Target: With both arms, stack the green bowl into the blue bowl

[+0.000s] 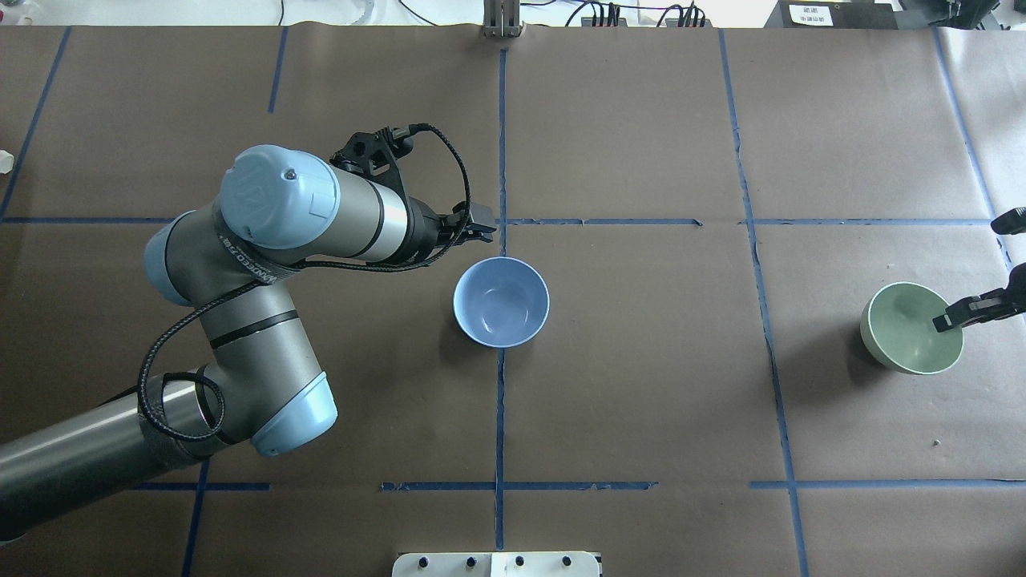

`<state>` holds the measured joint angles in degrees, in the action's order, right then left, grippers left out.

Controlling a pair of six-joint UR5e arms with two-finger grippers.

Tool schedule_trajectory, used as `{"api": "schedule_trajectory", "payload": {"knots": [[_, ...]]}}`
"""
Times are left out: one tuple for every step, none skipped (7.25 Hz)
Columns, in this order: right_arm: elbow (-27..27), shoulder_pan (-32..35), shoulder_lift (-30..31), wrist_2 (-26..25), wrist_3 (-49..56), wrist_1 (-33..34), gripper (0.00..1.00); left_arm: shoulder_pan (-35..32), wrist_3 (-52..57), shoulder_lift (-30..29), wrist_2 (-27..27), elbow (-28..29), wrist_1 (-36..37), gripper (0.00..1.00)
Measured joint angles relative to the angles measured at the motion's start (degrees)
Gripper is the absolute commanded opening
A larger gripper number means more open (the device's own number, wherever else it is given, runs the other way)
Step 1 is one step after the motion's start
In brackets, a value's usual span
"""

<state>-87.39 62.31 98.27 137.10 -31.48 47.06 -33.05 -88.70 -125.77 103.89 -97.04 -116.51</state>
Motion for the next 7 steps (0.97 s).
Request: {"api": "schedule_trajectory", "payload": {"knots": [[-1.0,-0.4,-0.1,0.1,-0.1,-0.1,0.00,-0.1,0.0,0.0,0.0,-0.1,0.0,1.00],[-3.8,-0.5,-0.3,0.5,-0.6,-0.2,0.00,-0.2,0.0,0.0,0.0,-0.2,0.0,1.00],[-7.8,-0.5,-1.1,1.7,-3.5,0.1,0.00,-0.6,0.0,0.0,0.0,-0.4,-0.1,1.00],[-11.3,-0.8,-3.7,3.7,-11.1,0.3,0.00,-1.3,0.0,0.0,0.1,-0.9,-0.1,1.00],[-13.7,-2.3,-7.9,4.9,-21.6,0.4,0.00,-2.1,0.0,0.0,0.2,-1.8,-0.2,1.00],[-15.3,-5.7,-13.1,4.1,-32.2,0.5,0.00,-2.9,-0.1,0.1,0.3,-3.1,-0.3,1.00],[-15.8,-10.5,-18.5,0.9,-40.0,1.4,0.00,-3.5,-0.5,0.1,0.3,-4.3,-0.4,1.00]]}}
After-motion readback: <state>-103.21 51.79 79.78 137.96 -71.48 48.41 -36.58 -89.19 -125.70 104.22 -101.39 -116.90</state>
